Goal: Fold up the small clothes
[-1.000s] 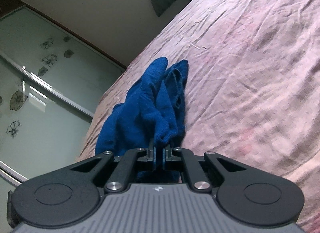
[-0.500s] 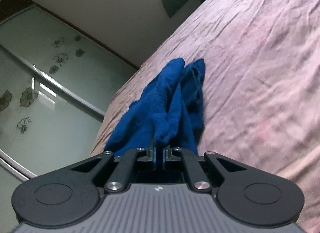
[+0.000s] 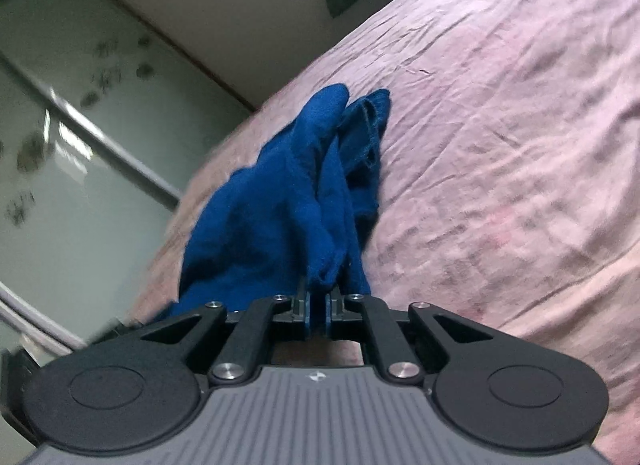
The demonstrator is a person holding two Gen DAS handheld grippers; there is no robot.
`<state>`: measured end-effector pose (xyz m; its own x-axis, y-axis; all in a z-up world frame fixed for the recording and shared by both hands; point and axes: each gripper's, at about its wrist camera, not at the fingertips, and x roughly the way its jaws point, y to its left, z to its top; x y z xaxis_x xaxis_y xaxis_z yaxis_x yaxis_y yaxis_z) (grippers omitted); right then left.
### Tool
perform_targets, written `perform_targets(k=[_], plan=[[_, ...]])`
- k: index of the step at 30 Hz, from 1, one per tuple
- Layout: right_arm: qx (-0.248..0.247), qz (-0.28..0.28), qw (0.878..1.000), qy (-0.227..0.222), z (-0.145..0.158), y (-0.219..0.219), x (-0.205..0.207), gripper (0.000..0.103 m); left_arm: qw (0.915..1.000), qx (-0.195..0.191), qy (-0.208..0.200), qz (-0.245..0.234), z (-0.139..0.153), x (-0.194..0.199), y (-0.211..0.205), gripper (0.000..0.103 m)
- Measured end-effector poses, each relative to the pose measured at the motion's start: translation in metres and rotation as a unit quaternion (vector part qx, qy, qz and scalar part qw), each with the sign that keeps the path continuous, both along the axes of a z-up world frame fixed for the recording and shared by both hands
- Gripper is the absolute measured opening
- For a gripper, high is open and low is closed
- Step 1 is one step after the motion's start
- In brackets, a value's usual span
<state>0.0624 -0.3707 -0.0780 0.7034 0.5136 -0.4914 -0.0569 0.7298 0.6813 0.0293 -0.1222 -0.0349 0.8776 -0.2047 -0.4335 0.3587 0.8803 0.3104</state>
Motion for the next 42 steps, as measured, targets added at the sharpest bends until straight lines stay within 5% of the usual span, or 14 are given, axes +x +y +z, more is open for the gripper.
perform_targets(k=[2, 7, 12, 19, 27, 31, 34, 37, 39, 41, 42], plan=[[-0.033, 0.006, 0.999, -0.005, 0.01, 0.002, -0.005, 0.008, 0.9998, -0.021, 0.0, -0.001, 0.011, -0.004, 0.01, 0.072], [-0.162, -0.043, 0.983, -0.08, 0.051, 0.005, -0.013, 0.008, 0.996, -0.089, 0.008, 0.0, 0.041, 0.013, 0.021, 0.077], [-0.161, 0.008, 0.98, -0.114, 0.066, 0.033, 0.013, 0.008, 0.9912, -0.129, 0.03, 0.004, 0.051, 0.049, 0.01, 0.076], [-0.173, 0.063, 0.981, -0.058, 0.033, 0.065, 0.041, 0.008, 0.9948, -0.051, 0.088, -0.012, 0.01, 0.06, -0.008, 0.077], [-0.14, 0.029, 0.986, -0.09, 0.052, 0.049, 0.05, 0.008, 0.9965, -0.075, 0.03, 0.021, 0.032, 0.075, -0.013, 0.095], [-0.172, 0.035, 0.983, -0.062, 0.038, 0.054, 0.074, 0.009, 0.9971, -0.045, 0.062, 0.002, 0.015, 0.085, -0.03, 0.093], [-0.15, 0.045, 0.986, -0.055, 0.03, 0.047, 0.07, 0.009, 0.9976, -0.026, 0.061, -0.016, 0.004, 0.074, -0.029, 0.094], [-0.123, 0.036, 0.989, -0.071, 0.037, 0.03, 0.06, 0.029, 0.9978, -0.033, 0.05, -0.029, 0.01, 0.072, -0.023, 0.096], [-0.086, 0.034, 0.993, -0.075, 0.038, 0.015, 0.063, 0.057, 0.9968, -0.054, 0.051, -0.027, 0.017, 0.078, -0.019, 0.099], [-0.102, 0.004, 0.992, -0.07, 0.04, 0.004, 0.065, 0.073, 0.9945, -0.083, 0.062, -0.016, 0.023, 0.09, -0.011, 0.102], [-0.12, -0.008, 0.99, -0.068, 0.041, 0.003, 0.065, 0.073, 0.9929, -0.096, 0.07, -0.009, 0.025, 0.096, -0.008, 0.102]])
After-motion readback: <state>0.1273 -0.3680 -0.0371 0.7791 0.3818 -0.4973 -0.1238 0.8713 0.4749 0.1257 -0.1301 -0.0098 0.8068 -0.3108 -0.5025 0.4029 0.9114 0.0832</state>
